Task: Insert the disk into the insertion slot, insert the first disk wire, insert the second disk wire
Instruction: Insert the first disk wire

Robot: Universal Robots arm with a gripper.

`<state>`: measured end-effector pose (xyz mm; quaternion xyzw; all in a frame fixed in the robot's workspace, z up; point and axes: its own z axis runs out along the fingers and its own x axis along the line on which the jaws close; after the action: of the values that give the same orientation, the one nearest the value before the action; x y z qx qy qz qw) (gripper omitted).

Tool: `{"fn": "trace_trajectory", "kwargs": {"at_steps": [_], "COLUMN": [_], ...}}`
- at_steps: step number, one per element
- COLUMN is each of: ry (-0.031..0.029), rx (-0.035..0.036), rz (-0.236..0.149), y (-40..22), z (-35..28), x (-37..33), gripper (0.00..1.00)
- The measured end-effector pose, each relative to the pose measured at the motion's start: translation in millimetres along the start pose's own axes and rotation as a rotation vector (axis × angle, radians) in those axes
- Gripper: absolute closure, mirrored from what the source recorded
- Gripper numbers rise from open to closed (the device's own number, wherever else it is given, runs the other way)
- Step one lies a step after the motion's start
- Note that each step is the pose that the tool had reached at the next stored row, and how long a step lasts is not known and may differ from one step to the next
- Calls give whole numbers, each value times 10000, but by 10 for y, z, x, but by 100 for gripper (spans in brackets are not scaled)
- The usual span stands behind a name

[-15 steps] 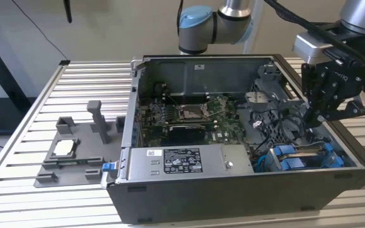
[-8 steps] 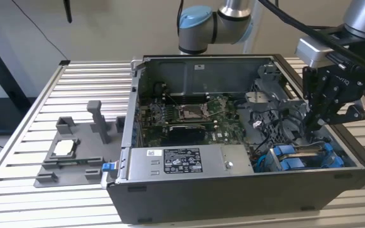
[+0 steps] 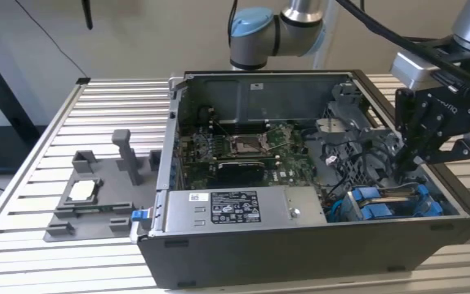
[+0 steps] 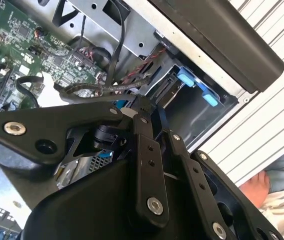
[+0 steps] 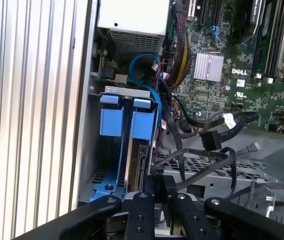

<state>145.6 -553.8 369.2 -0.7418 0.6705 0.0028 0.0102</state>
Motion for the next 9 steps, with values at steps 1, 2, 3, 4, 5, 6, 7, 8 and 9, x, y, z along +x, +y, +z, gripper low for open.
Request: {"fn": "trace_trajectory", "kwargs": {"at_steps": [1,2,3,4,5,6,7,8,9], "ry": [-4,-8,-11,-15,-19,-26,-31,-34,-34], "rx": [-40,-76,-113,-150,-190,-237,-288,-325,-347], "rz": [2,3,4,6,10,14,22,40,78], "y": [-14,-27,-40,-52,-62,-69,-73,-75,-75], "z": [5,10,14,19,25,31,37,45,53], "x": [4,8,12,15,18,21,23,24,24], "gripper": [80,80,80,80,80,80,80,80,80]}}
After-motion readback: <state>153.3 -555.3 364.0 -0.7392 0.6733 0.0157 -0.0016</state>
